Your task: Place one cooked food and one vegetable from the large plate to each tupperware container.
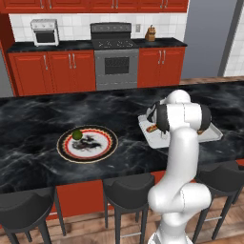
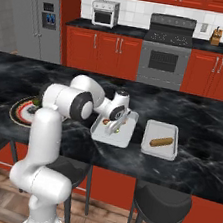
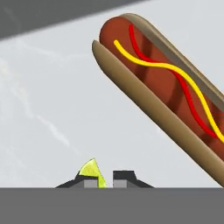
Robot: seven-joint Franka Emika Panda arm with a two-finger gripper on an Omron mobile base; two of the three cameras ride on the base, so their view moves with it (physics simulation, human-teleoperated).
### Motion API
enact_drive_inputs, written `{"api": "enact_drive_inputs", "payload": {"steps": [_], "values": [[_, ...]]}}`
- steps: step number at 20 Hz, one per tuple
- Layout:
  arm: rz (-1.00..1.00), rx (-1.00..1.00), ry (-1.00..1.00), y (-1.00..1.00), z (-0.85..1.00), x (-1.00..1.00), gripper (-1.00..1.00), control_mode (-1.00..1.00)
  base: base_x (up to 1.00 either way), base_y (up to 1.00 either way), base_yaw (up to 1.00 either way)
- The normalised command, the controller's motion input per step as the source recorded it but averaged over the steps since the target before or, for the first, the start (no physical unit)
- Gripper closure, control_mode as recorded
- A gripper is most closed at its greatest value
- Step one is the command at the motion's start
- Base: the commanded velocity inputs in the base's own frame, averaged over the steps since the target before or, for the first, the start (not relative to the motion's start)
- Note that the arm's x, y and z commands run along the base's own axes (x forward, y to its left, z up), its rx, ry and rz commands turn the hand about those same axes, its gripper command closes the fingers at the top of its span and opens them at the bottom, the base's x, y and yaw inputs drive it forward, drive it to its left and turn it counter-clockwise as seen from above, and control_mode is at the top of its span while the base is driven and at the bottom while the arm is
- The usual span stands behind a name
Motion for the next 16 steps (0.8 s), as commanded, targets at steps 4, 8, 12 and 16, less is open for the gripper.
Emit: {"api": "enact_drive_inputs", "payload": {"steps": [4, 8, 12, 16], "values": [[0.00, 0.00, 0.00, 0.00, 0.04, 0.00, 1.00, -1.00, 0.00, 0.00, 0.00], [0.00, 0.00, 0.00, 0.00, 0.34, -0.09, -1.00, -1.00, 0.00, 0.00, 0.00], [0.00, 0.00, -0.02, 0.03, 0.48, -0.38, -1.00, -1.00, 0.00, 0.00, 0.00], [0.00, 0.00, 0.00, 0.40, 0.55, -0.48, -1.00, -1.00, 0.00, 0.00, 0.00]]}}
